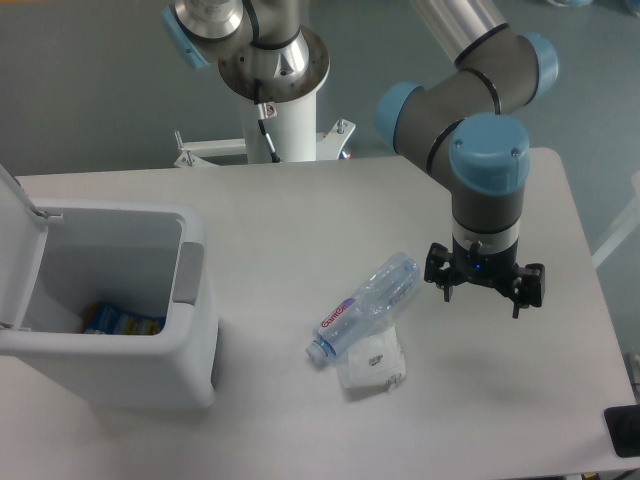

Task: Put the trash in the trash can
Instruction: 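Move the gripper down over the white napkin beside the bottle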

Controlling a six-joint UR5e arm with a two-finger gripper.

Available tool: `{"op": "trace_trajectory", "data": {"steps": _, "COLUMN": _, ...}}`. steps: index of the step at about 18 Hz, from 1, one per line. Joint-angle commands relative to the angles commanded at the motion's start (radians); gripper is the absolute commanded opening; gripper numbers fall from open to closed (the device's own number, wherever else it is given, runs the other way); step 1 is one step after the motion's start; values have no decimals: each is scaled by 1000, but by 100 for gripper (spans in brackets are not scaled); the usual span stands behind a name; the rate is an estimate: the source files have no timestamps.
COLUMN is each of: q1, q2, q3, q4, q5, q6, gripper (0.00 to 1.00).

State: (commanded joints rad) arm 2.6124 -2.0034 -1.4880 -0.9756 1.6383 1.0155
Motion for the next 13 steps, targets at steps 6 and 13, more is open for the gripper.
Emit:
{"op": "trace_trajectory", "data": {"steps": 6, "q1": -23, "q2": 14, "q3": -58, "q4": 15, "q5": -11, "q6": -9, "gripper": 100}}
{"op": "trace_trajectory", "data": {"steps": 13, "q1": -74, "q2": 11, "q3": -196, "q4": 163, "q5": -5, "q6": -11, "gripper": 100}}
